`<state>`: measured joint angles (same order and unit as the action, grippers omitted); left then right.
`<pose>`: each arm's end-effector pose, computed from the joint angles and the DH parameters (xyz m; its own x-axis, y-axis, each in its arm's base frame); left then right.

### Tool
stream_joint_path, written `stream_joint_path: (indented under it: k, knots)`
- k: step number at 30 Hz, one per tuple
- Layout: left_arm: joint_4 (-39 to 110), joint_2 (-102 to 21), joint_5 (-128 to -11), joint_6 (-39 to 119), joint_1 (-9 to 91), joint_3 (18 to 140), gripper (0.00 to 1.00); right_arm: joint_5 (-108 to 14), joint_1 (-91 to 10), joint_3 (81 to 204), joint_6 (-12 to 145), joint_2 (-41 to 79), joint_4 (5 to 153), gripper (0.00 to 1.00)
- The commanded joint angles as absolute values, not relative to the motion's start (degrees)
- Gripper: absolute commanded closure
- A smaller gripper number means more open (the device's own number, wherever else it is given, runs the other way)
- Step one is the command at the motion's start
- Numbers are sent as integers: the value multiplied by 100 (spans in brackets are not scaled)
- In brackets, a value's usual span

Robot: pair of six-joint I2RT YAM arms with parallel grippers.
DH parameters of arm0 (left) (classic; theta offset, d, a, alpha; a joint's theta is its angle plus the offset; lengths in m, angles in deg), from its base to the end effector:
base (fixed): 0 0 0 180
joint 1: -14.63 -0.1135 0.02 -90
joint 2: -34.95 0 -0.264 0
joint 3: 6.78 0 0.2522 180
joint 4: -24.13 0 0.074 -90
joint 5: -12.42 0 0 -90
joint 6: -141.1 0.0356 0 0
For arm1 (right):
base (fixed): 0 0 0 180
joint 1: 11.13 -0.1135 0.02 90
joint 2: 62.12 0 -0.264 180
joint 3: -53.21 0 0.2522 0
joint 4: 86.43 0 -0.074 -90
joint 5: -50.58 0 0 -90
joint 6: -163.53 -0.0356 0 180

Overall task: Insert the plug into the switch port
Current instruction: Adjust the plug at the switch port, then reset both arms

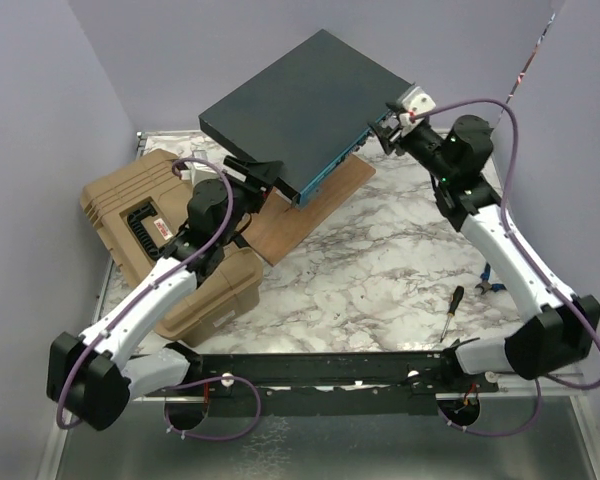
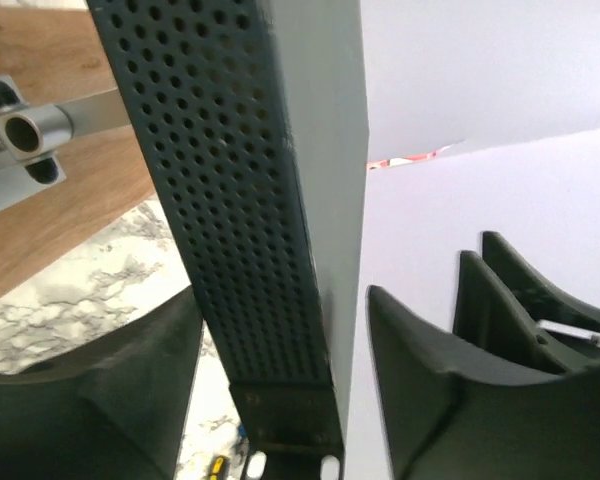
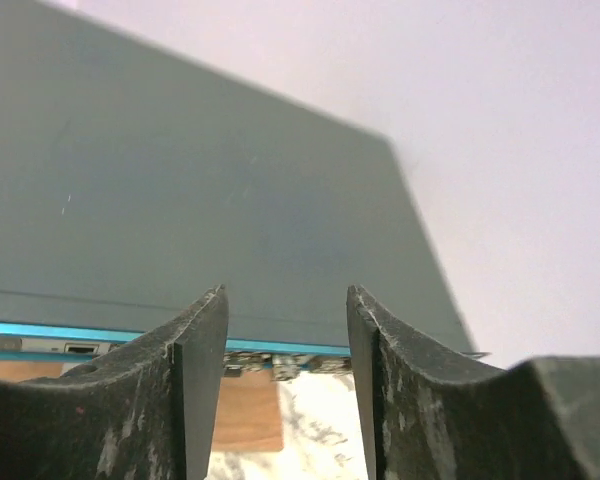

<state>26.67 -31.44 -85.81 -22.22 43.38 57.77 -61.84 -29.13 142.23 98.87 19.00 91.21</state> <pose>0.2438 -0.1279 0.3390 -0.3554 -0.8864 -0.2967 0.0366 0.3039 -0.9520 0.3148 0.1166 0.4193 0.3598 -0.2991 -0.8838 -0.5452 0.7013 -0.4593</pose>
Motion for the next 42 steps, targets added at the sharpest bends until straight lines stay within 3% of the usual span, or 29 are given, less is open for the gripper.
stream_joint_path:
  k: [1,10,11,12,13,26,36,42]
  knots:
    - [2592,-2317,-8776,-1742,4381,5836,26,-5491,-2906,13924,9547,1192,9532,45]
    - [3421,-1448,-9320,-785,4381,5995,1,-3804,-2906,13168,9184,-223,9422,30]
    - [3526,-1324,-9418,-626,4386,6010,1,-3571,-2904,13071,9151,-406,9366,12]
    - [3651,-1207,-9538,-433,4381,6038,1,-3382,-2906,12990,9123,-583,9297,2]
    - [3753,-1072,-9669,-231,4381,6068,1,-3204,-2906,12911,9101,-772,9232,0]
    - [4932,697,-11215,2068,4381,6058,1,-1594,-2906,11537,8585,-3386,8169,0]
    - [5942,1759,-11607,2136,4385,5959,1,-1936,-2906,11727,6643,-4378,5684,0]
    - [6848,1892,-11511,2330,4381,6371,1,-1809,-2906,11698,6449,-5030,4979,0]
